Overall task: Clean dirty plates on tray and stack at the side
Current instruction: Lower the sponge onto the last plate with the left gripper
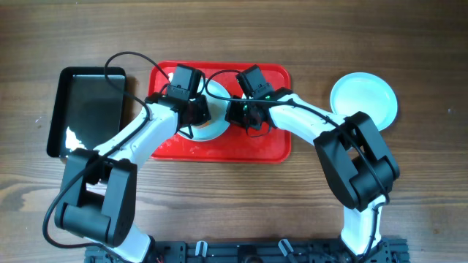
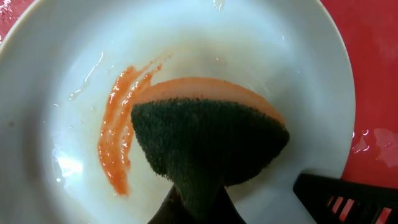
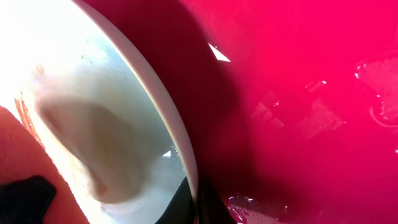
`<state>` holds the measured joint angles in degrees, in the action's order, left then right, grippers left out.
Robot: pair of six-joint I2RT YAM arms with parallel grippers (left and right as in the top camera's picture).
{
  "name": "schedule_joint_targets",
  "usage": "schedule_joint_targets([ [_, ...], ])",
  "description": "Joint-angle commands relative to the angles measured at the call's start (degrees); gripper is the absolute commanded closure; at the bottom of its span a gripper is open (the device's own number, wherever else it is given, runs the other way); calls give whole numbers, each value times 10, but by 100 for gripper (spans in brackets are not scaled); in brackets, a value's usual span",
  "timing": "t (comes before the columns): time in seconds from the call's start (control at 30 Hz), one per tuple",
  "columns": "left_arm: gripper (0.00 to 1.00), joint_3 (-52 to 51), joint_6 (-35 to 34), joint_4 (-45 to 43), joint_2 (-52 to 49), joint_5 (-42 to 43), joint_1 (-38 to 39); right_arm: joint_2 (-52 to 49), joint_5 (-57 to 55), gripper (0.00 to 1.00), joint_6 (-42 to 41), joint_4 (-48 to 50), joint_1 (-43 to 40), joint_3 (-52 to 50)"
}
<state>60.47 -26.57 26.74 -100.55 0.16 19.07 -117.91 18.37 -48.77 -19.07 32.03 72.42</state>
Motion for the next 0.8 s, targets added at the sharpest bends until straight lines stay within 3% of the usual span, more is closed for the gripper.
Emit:
schedule_joint_targets([
  [0.0,96,1,25,-5,5,2,-1,-18,-52,96,2,-20,4,-14],
  [0.2,96,1,37,-17,5,3,-1,27,-144,96,-7,-105,3,-5],
  [0.3,96,1,37,-17,5,3,-1,42,-145,96,37,-161,2,28],
  [0.57,96,1,37,-26,5,49,0,39,-126,96,50,-150,15,38],
  [0.77,96,1,37,-28,3,58,0,39,-167,96,-2,-133,47,38],
])
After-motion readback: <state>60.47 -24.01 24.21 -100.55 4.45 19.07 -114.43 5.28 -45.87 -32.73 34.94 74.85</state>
